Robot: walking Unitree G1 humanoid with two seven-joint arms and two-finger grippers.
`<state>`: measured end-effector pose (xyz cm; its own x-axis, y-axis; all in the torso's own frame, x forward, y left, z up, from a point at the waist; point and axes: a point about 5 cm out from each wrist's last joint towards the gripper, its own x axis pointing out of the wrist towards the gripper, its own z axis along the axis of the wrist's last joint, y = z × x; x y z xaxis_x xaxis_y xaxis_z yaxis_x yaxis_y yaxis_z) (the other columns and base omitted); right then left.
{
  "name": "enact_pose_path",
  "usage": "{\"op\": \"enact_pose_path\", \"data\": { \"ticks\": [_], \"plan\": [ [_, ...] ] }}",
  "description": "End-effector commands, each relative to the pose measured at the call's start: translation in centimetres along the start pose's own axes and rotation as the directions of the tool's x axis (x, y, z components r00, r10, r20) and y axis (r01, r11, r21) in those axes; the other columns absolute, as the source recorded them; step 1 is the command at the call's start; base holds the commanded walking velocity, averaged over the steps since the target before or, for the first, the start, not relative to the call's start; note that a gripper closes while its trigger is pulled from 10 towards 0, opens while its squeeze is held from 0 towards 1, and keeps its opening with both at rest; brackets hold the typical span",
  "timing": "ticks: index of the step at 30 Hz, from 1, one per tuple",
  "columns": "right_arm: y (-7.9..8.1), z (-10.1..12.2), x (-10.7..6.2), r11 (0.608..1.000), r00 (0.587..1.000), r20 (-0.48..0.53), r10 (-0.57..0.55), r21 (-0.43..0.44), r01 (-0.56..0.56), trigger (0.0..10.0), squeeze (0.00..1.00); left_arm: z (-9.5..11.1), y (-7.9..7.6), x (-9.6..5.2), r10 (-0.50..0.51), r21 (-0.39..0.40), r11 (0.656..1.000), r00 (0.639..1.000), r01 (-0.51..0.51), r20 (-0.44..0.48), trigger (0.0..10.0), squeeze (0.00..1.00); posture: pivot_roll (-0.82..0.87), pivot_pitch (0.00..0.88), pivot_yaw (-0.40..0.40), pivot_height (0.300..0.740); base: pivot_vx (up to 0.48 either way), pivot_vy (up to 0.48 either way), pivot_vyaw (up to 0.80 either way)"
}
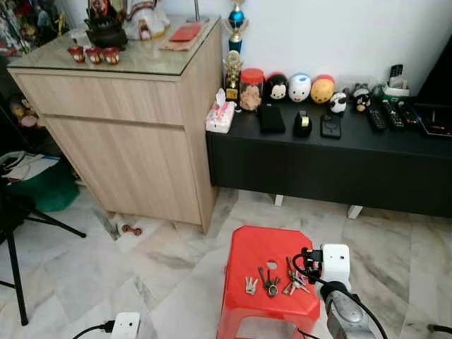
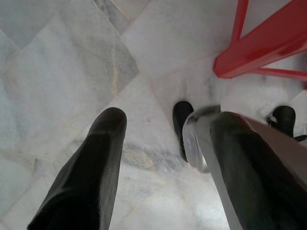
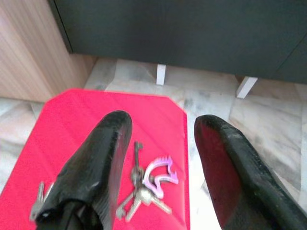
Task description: Hang keys on a hook
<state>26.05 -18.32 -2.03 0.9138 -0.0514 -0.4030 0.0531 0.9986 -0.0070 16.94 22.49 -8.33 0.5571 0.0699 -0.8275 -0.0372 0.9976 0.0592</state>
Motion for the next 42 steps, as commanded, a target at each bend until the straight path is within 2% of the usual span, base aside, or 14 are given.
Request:
{"op": "enact_pose_path", "data": {
  "ticks": [1,4,13,23,33,42],
  "plan": [
    [0.2,-0.5,-0.1,1.000,1.000,-0.030,-0.001,0.018,0.001,10.0,0.00,-0.6,0.2,-0.1,0.004,-0.011,1.000,1.000,-0.005,-0.023,10.0,0.00,0.02,0.059,0.010,0.641,0.000,0.000,0.00],
    [0.2,-0.4,-0.2,0.999,1.000,-0.011,-0.002,0.053,0.002,10.0,0.00,-0.6,-0.1,-0.1,-0.003,-0.006,1.000,1.000,0.003,-0.023,10.0,0.00,0.02,0.061,0.010,0.641,0.000,0.000,0.00],
    [0.7,-0.4,0.0,0.996,0.999,-0.019,0.043,0.076,-0.041,10.0,0.00,-0.5,-0.7,0.0,-0.012,-0.015,1.000,1.000,0.012,-0.017,10.0,0.00,0.02,0.064,0.011,0.641,0.000,0.000,0.00],
    [1.0,-0.6,-0.1,0.996,0.996,-0.035,0.077,0.052,-0.075,10.0,0.00,-0.3,-1.0,0.1,-0.016,-0.018,1.000,1.000,0.016,-0.013,10.0,0.00,0.02,0.066,0.012,0.641,0.000,0.000,0.00],
    [1.0,-1.0,-0.3,0.995,0.996,-0.038,0.084,0.058,-0.081,10.0,0.00,-0.2,-1.4,0.2,-0.021,-0.019,1.000,1.000,0.021,-0.008,10.0,0.00,0.02,0.068,0.012,0.641,0.000,0.000,0.80],
    [0.9,-1.4,-0.4,0.994,0.996,-0.057,0.069,0.093,-0.063,10.0,0.00,0.2,-3.2,0.4,-0.043,-0.015,0.999,0.999,0.043,-0.003,10.0,0.00,0.02,0.069,0.012,0.641,0.000,0.000,0.22]
  ]
}}
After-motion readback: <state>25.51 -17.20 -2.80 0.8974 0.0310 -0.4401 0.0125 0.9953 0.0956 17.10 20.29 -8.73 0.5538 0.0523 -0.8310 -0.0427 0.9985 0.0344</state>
